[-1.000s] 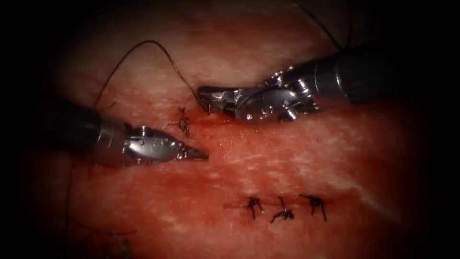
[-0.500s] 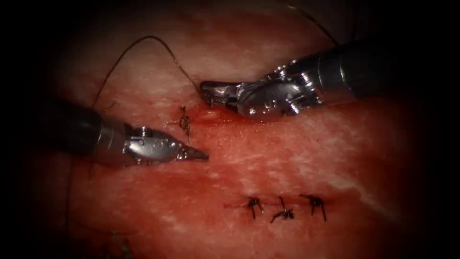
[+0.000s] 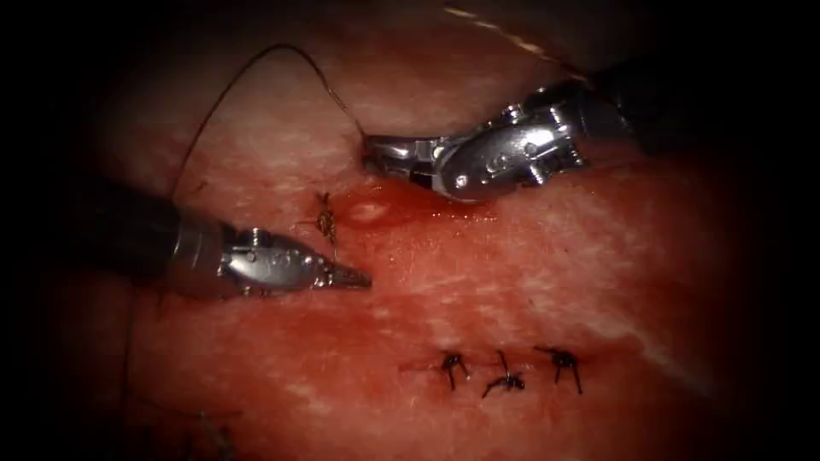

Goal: Wound Closure

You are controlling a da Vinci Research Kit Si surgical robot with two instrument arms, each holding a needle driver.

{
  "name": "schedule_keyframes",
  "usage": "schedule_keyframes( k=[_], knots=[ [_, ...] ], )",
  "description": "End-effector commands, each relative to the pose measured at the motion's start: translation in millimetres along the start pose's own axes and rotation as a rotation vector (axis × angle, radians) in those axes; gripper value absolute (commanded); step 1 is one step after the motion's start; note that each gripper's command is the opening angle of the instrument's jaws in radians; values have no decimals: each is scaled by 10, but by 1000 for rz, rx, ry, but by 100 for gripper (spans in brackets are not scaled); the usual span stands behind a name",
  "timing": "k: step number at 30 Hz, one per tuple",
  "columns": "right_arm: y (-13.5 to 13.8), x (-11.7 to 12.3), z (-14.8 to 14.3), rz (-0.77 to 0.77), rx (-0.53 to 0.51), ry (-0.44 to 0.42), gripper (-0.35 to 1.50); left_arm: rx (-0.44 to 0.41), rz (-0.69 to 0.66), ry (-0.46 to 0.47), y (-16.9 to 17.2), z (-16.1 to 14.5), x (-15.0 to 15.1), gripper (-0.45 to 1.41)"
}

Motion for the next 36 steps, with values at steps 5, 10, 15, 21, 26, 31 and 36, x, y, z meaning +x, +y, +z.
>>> schedule_keyframes(
  k=[5, 10, 15, 21, 26, 31, 36],
  knots=[
    [2, -19, 16, 165, 5, -15, -35, -3, -1, -1, 7, 7, -6, -45],
    [13, -22, 13, 177, -2, -21, -35, -3, -1, -1, 7, 6, -6, -45],
    [21, -28, 15, 233, -9, -30, -35, -3, -1, -1, 7, 6, -6, -45],
    [19, -28, 12, 90, -29, -24, -35, -4, 0, -1, 8, 5, -7, -45],
    [21, -18, 12, 9, -38, 15, -35, -4, 0, -1, 8, 5, -7, -45],
    [20, -17, 15, 2, -35, 20, -35, -4, -1, -1, 8, 5, -7, -45],
    [22, -15, 14, -31, -32, 25, -35, -4, 0, -1, 8, 5, -7, -45]
  ],
)
